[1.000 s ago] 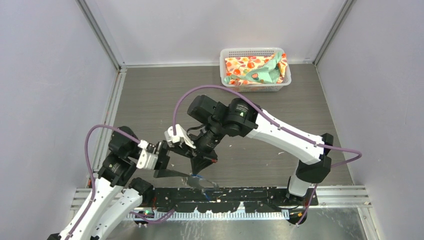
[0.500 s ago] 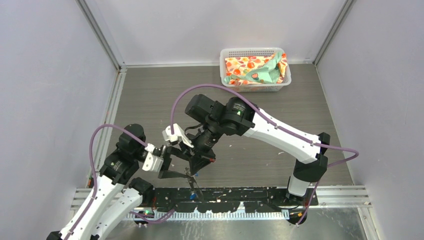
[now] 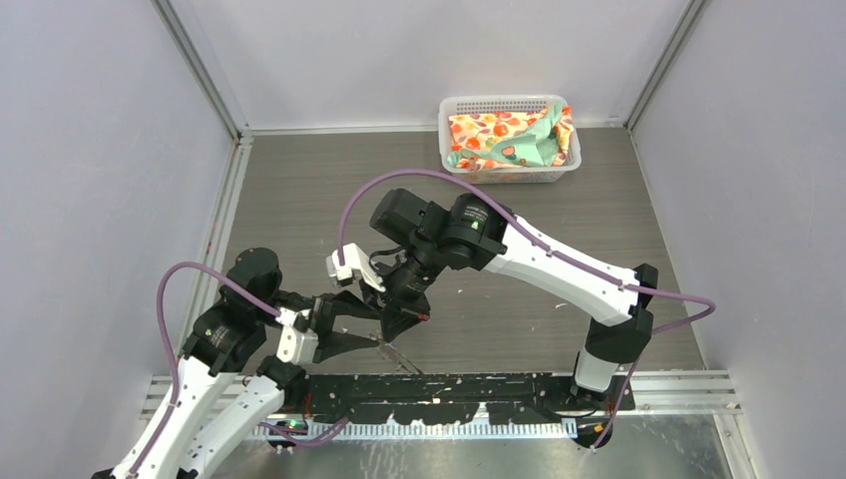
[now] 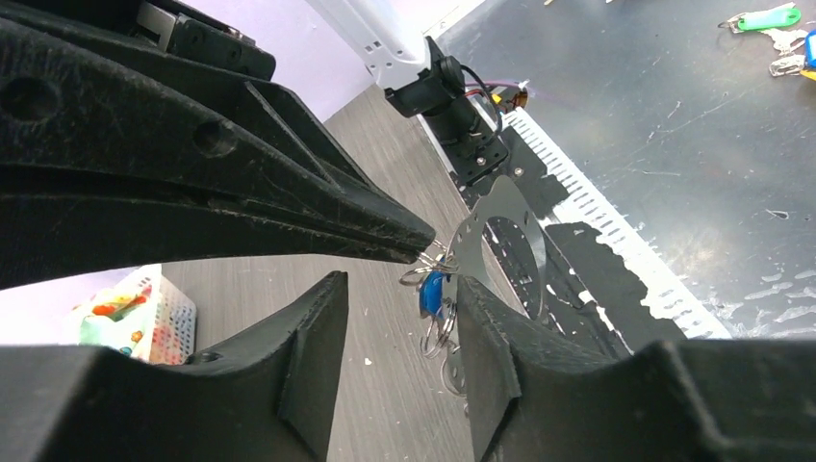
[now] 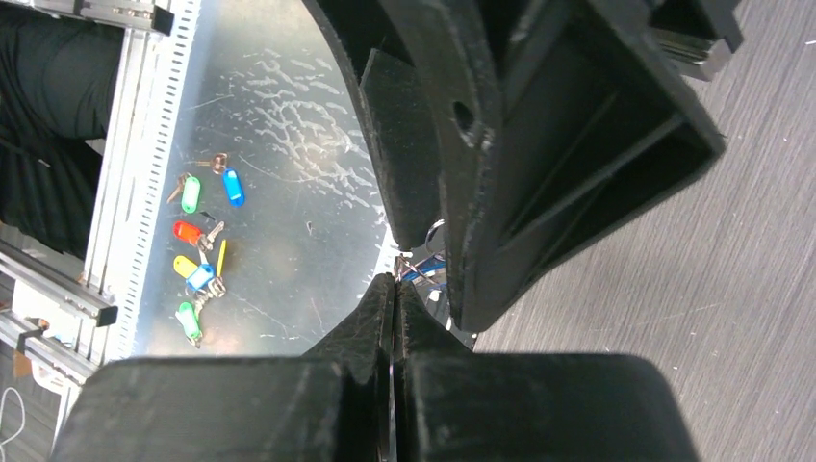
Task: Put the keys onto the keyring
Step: Adjust the key on the keyring.
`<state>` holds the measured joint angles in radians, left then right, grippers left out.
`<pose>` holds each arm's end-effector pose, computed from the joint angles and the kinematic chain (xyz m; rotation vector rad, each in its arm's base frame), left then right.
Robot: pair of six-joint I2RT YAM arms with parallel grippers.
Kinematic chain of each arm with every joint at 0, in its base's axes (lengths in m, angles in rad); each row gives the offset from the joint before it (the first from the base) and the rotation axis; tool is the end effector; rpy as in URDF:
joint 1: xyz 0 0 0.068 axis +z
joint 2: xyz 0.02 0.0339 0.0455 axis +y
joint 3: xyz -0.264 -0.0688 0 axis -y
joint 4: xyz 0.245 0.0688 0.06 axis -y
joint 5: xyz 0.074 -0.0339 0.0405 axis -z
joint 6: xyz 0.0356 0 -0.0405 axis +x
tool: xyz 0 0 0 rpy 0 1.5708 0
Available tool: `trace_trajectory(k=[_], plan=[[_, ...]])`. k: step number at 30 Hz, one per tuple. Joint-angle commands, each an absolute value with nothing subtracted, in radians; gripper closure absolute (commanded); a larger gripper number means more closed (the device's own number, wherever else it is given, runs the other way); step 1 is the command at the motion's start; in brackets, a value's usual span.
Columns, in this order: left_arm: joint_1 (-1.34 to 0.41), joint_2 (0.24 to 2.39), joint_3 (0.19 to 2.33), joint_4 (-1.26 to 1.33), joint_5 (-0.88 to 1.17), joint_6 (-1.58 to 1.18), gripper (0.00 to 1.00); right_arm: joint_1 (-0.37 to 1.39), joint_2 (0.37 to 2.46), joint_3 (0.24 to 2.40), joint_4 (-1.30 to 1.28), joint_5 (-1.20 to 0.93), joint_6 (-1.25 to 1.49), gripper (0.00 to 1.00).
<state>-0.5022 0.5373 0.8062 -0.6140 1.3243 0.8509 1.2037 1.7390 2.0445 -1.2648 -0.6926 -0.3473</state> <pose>0.0634 -0.0742 0.3436 1.6198 0.6712 -0.9928 0.1001 0.3237 0.4217 -2.0445 1.6597 1.2018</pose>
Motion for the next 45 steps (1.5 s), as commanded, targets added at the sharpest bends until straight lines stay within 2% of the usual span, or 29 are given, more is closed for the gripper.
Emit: trace_trajectory(k=[1, 5, 13, 25, 30, 34, 38, 40, 45], plan=[[-0.506, 0.55, 0.835, -0.632, 1.345, 0.888, 0.55, 1.2, 1.684, 2.049, -1.221, -0.664, -0.31, 0.99], [-0.505, 0.547, 0.833, -0.632, 1.354, 0.897, 0.62, 1.195, 1.69, 2.052, -1.212, -0.632, -0.302, 0.99], [-0.505, 0.51, 0.819, -0.655, 1.33, 0.931, 0.83, 1.157, 1.638, 2.001, -1.116, -0.583, -0.254, 0.99], [-0.506, 0.517, 0.825, -0.661, 1.312, 0.943, 0.87, 1.147, 1.611, 1.99, -1.122, -0.557, -0.247, 0.99], [-0.506, 0.501, 0.845, -0.633, 1.23, 0.886, 0.9, 1.146, 1.601, 1.975, -1.147, -0.521, -0.25, 0.99], [-0.505, 0.478, 0.836, -0.458, 1.102, 0.599, 0.79, 1.146, 1.589, 1.955, -1.155, -0.472, -0.256, 0.99], [-0.505, 0.445, 0.789, -0.315, 1.049, 0.378, 0.57, 1.149, 1.585, 1.953, -1.141, -0.458, -0.259, 0.99], [-0.506, 0.438, 0.764, -0.301, 1.082, 0.364, 0.55, 1.148, 1.582, 1.954, -1.118, -0.467, -0.255, 0.99], [-0.506, 0.453, 0.733, -0.267, 1.105, 0.392, 0.55, 1.149, 1.577, 1.947, -1.079, -0.504, -0.241, 0.99]])
